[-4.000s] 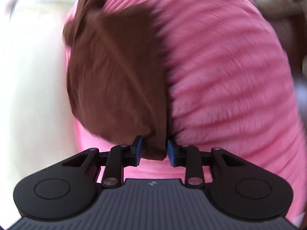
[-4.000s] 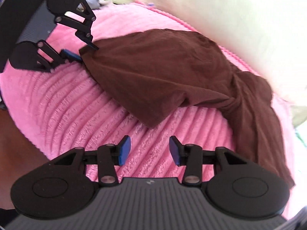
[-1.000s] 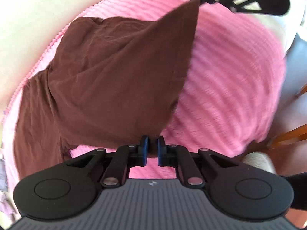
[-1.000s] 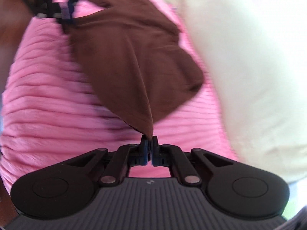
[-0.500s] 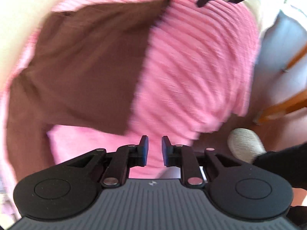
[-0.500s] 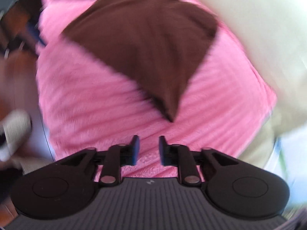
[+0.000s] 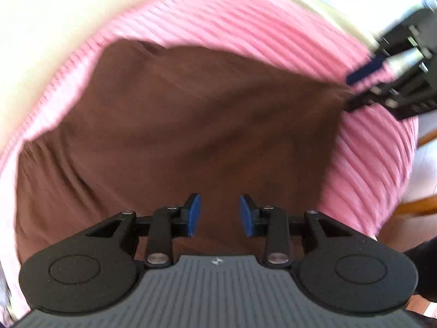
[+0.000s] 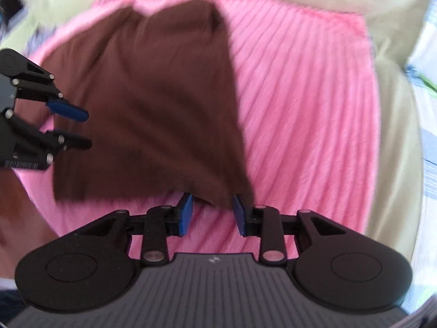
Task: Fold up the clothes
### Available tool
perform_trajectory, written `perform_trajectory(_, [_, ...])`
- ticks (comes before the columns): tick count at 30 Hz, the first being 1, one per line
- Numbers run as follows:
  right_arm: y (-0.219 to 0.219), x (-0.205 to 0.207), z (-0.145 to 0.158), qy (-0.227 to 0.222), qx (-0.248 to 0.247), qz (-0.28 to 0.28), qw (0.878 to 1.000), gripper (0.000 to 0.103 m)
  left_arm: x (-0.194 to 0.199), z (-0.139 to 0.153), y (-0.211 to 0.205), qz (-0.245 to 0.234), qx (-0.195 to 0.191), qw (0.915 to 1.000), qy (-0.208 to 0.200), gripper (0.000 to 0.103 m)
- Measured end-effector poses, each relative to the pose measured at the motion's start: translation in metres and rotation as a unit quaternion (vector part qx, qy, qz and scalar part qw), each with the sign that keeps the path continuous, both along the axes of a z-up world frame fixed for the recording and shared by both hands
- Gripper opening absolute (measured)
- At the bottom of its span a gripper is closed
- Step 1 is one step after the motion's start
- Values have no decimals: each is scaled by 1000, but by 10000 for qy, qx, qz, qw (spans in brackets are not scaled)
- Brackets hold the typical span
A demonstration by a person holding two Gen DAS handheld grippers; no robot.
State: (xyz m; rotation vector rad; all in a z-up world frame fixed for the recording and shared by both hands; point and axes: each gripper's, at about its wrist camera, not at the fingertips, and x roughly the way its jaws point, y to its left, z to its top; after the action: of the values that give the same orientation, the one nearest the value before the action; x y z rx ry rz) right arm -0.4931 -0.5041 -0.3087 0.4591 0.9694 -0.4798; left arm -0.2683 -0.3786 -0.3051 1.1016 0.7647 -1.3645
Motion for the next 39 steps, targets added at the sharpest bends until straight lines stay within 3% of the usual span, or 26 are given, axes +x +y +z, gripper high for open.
perform_trajectory(4, [-28,35,10,-581,214,-540,9966,29,76,27,-69,-235,-337,9992,-23,42])
perform_trajectory(7, [-52,75,10,-904,177,-767,9928,36,116,27,-122,-642,-443,9969,-120,42])
perform_trajectory(9, [-69,97,7,-1041,87,-913,9903,49,144,14,-162,-871,-152,9961,64,42])
perform_trajectory(13, [-100,123,0,-1249,220,-1210,9845,52,166,-26,-207,-1228,407,9890,718,44])
perform_trajectory(16, [-116,133,-10,-1441,404,-1263,9806,61,167,-59,-211,-1314,717,9836,1010,46])
perform_trajectory(23, [-154,162,-30,-1783,1091,-1006,9727,64,143,-62,-159,-1592,-79,9861,460,42])
perform_trajectory(25, [-162,180,-48,-1488,1483,-561,9761,64,141,-61,-148,-1628,-261,9857,332,41])
perform_trajectory(27, [-164,192,-64,-1179,1499,-412,9808,61,143,-65,-149,-1586,-326,9864,286,39])
perform_trajectory(28, [-160,194,-68,-1096,1351,-267,9844,43,143,-66,-150,-1588,-342,9864,250,38])
perform_trajectory(29, [-156,196,-68,-1070,1237,-118,9865,11,140,-65,-151,-1643,-425,9854,108,38])
perform_trajectory(31, [-147,202,-58,-1090,810,94,9907,10,130,-53,-145,-1766,-924,9782,-580,38])
perform_trajectory(34, [-127,217,-32,-1060,-543,417,9920,9,116,-35,-136,-1676,-1656,9603,-1493,38])
perform_trajectory(35, [-123,220,-28,-991,-854,327,9909,13,115,-37,-137,-1571,-1662,9613,-1538,40])
perform_trajectory(36, [-122,221,-28,-877,-985,196,9911,23,114,-41,-139,-1459,-1599,9642,-1529,41])
perform_trajectory(37, [-125,219,-34,-710,-901,15,9934,54,114,-47,-141,-1431,-1500,9664,-1520,44])
perform_trajectory(38, [-129,217,-40,-542,-817,-166,9950,63,114,-57,-145,-1431,-1390,9679,-1531,44])
perform_trajectory(39, [-132,215,-46,-374,-732,-347,9960,62,114,-69,-150,-1427,-1283,9691,-1551,44])
